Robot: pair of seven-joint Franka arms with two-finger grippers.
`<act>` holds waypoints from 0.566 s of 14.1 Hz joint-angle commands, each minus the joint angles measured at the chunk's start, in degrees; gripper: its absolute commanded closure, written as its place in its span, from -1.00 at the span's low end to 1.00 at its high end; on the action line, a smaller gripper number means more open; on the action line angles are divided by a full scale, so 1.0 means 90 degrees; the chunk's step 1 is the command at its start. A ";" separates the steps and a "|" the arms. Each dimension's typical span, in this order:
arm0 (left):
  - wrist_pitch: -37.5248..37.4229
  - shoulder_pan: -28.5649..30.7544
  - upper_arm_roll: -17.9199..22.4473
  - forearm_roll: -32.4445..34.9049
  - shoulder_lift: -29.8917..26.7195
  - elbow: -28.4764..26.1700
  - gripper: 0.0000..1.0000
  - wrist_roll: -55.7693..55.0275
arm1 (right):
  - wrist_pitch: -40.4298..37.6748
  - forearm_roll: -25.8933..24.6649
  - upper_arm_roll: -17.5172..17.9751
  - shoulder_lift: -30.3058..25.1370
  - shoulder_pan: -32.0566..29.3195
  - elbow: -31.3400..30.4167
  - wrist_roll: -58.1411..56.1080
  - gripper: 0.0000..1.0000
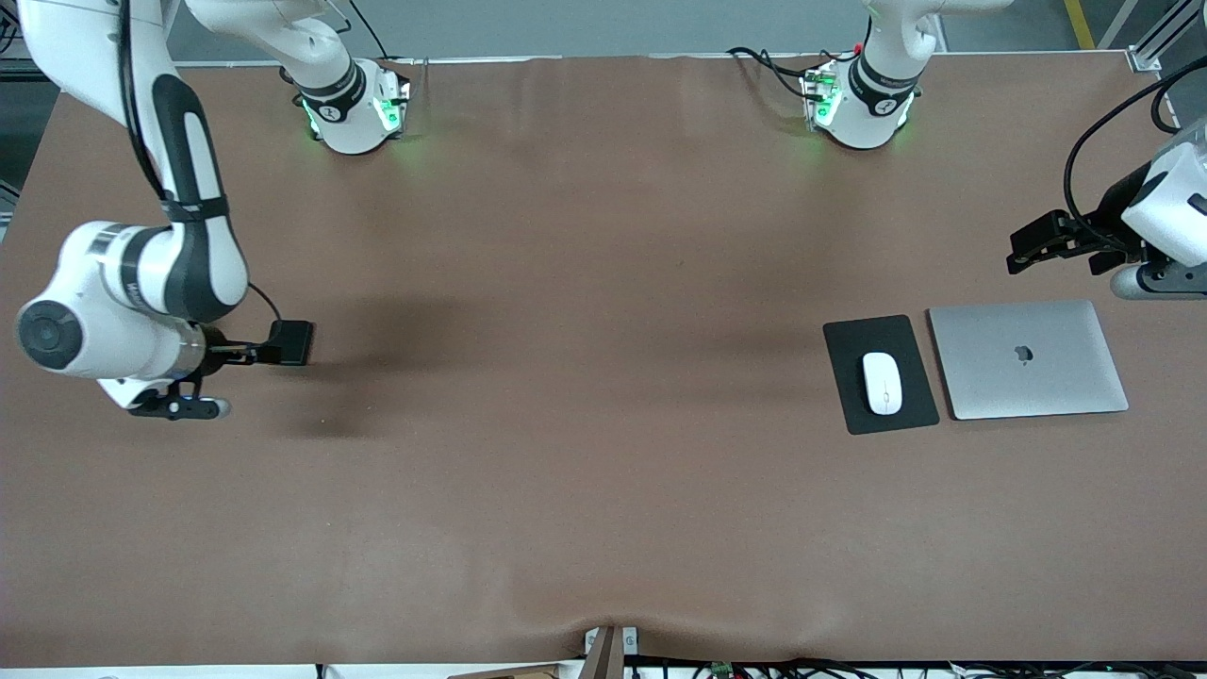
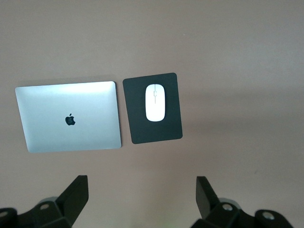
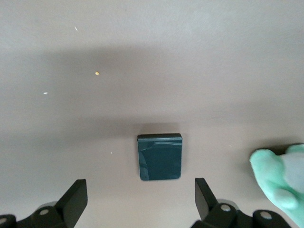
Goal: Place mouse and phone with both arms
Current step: 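Set the phone on the table and open the right gripper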
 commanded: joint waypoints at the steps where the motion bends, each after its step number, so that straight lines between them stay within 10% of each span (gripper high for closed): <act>1: 0.0022 0.0015 0.0002 -0.0100 -0.0026 0.0040 -1.00 0.0038 | -0.1227 -0.0053 -0.0040 -0.0048 -0.0076 0.1145 0.0013 -1.00; 8: 0.0022 0.0015 0.0002 -0.0100 -0.0026 0.0050 -1.00 0.0038 | -0.3007 -0.0033 -0.0011 -0.0389 -0.0076 0.2652 0.0023 -1.00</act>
